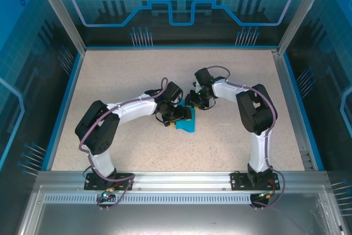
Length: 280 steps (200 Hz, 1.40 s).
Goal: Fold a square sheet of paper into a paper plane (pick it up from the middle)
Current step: Fold the triangle a second time at the center of the table.
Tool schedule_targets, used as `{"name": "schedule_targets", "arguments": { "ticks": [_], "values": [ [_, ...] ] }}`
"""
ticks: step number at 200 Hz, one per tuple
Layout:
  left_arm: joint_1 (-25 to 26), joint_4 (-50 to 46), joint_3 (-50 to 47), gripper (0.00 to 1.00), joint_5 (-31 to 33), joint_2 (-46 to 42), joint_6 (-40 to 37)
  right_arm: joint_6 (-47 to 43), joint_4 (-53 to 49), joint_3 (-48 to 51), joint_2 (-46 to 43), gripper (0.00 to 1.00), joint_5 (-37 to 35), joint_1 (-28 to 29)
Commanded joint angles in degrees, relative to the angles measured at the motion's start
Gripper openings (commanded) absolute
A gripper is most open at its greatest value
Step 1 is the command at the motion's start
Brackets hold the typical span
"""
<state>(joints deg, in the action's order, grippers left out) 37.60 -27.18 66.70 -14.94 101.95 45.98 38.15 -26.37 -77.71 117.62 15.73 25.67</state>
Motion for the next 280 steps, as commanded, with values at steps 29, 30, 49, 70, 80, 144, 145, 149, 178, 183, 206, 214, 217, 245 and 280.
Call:
{"name": "schedule_targets", "arguments": {
  "ticks": [29,30,49,70,80,144,145,149,178,183,206,214,217,245,280],
  "values": [
    [-0.3,-1.6,-2.3,0.75,-2.5,-4.0,-0.4,-0.4,-3.0,1.4,5.1,0.4,-3.9,-0.7],
    [-0.3,-1.6,-2.3,0.75,-2.5,-4.0,-0.4,-0.4,-3.0,1.4,5.1,0.4,-3.9,-0.7],
    [-0.3,-1.4,-2.6,0.75,-2.7,-3.7,-0.2,-0.4,-3.0,1.5,5.1,0.4,-4.0,-0.6],
    [-0.3,-1.5,-2.7,0.75,-2.5,-3.7,-0.1,-0.5,-3.1,1.4,5.1,0.4,-4.2,-0.6],
    [-0.3,-1.8,-2.8,0.75,-2.0,-3.8,-0.3,-0.5,-3.1,1.4,5.1,0.4,-4.3,-0.6],
    [-0.3,-2.7,-2.4,0.77,-1.1,-2.6,-1.2,-0.7,-3.1,1.3,5.1,0.4,-4.2,-0.4],
    [-0.3,-2.6,-2.4,0.76,-1.1,-2.5,-1.3,-0.7,-3.1,1.3,5.2,0.4,-4.2,-0.4],
    [-0.3,-2.7,-2.4,0.77,-1.3,-2.4,-1.5,-0.7,-3.2,1.2,5.2,0.4,-4.3,-0.4],
    [-0.3,-3.2,-1.9,0.77,-1.2,-1.7,-2.1,-0.7,-3.2,1.2,5.2,0.4,-4.2,-0.4],
    [-0.3,-3.2,-1.8,0.77,-1.3,-1.5,-2.0,-0.8,-3.2,1.2,5.2,0.4,-4.2,-0.4],
    [-0.3,-1.6,-2.2,0.77,-2.9,-0.8,-1.2,-0.8,-3.2,1.2,5.2,0.4,-4.3,-0.4],
    [-0.3,-0.6,-2.6,0.77,-3.7,-0.6,-0.6,-0.8,-3.2,1.2,5.2,0.4,-4.3,-0.4],
    [-0.3,-0.3,-2.8,0.77,-4.0,-0.5,-0.4,-0.8,-3.3,1.2,5.2,0.4,-4.3,-0.4],
    [-0.3,1.6,-3.6,0.77,-5.9,-0.1,1.4,-0.7,-3.4,1.1,5.2,0.4,-4.4,-0.3],
    [-0.3,1.7,-4.8,0.77,-6.3,-0.3,3.5,-0.8,-3.3,1.1,5.2,0.4,-4.3,-0.4]
  ]
}}
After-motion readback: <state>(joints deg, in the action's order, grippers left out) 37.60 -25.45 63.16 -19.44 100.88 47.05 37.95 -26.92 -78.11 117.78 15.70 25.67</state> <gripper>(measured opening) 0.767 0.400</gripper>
